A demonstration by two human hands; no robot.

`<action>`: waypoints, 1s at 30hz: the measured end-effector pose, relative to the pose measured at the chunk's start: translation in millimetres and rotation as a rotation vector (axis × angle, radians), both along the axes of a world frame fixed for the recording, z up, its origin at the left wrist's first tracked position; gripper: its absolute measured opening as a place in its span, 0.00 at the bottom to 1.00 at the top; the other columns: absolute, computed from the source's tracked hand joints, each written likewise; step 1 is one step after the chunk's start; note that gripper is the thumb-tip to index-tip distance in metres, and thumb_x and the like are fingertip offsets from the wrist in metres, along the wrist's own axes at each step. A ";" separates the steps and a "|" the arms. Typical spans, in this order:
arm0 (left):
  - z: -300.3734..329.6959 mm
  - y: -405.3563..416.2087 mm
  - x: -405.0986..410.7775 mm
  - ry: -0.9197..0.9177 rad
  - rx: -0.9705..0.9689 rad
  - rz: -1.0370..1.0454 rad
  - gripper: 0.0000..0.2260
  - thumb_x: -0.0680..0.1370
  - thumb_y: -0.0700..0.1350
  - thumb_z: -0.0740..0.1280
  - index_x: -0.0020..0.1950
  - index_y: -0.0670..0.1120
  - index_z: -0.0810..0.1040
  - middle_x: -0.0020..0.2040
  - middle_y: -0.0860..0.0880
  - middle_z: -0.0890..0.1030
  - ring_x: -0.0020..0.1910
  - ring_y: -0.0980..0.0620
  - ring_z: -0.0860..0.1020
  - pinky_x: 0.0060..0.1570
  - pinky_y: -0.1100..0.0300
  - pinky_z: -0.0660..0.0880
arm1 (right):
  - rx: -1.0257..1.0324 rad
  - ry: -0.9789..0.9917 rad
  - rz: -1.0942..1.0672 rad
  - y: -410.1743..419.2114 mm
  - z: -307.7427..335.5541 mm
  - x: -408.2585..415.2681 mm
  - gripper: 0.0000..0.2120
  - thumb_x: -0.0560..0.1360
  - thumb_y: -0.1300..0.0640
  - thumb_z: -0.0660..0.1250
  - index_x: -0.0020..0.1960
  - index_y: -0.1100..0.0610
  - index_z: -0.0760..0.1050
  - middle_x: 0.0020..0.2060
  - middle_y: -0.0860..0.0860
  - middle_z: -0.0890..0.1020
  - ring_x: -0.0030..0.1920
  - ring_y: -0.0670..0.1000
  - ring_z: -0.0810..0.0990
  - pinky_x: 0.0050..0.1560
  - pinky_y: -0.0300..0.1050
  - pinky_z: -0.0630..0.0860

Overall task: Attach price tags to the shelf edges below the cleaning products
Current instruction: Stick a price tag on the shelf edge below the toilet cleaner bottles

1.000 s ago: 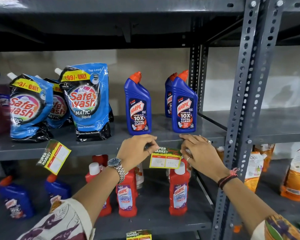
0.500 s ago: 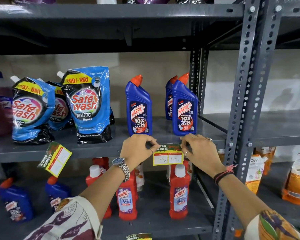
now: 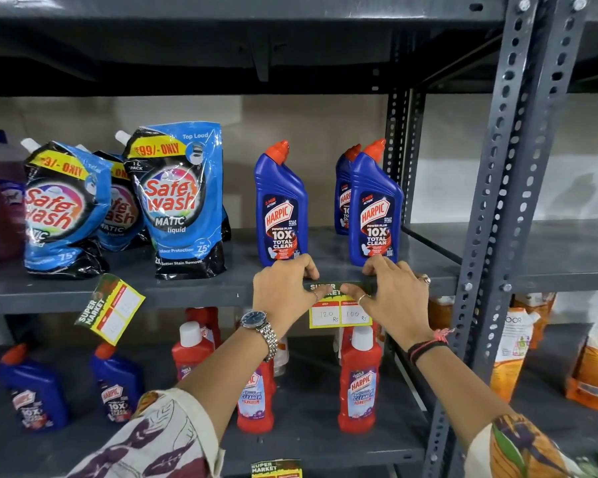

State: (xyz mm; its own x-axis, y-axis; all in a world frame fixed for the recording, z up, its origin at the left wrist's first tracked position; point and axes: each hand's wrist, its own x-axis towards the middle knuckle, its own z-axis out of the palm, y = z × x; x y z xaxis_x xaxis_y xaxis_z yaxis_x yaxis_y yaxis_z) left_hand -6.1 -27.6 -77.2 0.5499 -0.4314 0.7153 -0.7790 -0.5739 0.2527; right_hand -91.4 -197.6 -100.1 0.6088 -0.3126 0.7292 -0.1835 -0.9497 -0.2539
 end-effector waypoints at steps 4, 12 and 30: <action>-3.7 3.6 0.5 -0.008 0.027 -0.018 0.14 0.69 0.57 0.72 0.44 0.53 0.71 0.43 0.57 0.81 0.42 0.58 0.77 0.35 0.62 0.70 | -0.001 0.027 0.033 -7.2 1.3 -4.7 0.19 0.69 0.40 0.69 0.50 0.51 0.68 0.52 0.51 0.82 0.56 0.51 0.78 0.45 0.46 0.72; -5.1 19.0 7.2 0.061 0.104 -0.121 0.12 0.73 0.48 0.70 0.52 0.51 0.69 0.54 0.56 0.82 0.52 0.55 0.80 0.45 0.53 0.78 | 0.069 0.114 0.077 -11.9 15.3 -14.1 0.11 0.73 0.54 0.70 0.50 0.52 0.69 0.55 0.51 0.82 0.61 0.52 0.77 0.51 0.52 0.80; -6.9 299.9 119.9 -0.144 0.019 -0.013 0.12 0.75 0.54 0.60 0.51 0.49 0.74 0.63 0.50 0.78 0.63 0.49 0.74 0.61 0.53 0.68 | 0.174 -0.046 0.305 208.7 21.7 76.2 0.08 0.76 0.50 0.63 0.54 0.50 0.74 0.49 0.50 0.83 0.44 0.49 0.79 0.41 0.46 0.74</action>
State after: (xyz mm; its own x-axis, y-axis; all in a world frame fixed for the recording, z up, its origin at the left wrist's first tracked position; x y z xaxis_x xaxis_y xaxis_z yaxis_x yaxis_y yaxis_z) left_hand 113.8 272.4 -84.1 0.4366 -0.4517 0.7781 -0.8138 -0.5671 0.1274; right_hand -15.2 11.2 -78.4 0.6612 -0.2433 0.7097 0.1173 -0.9008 -0.4181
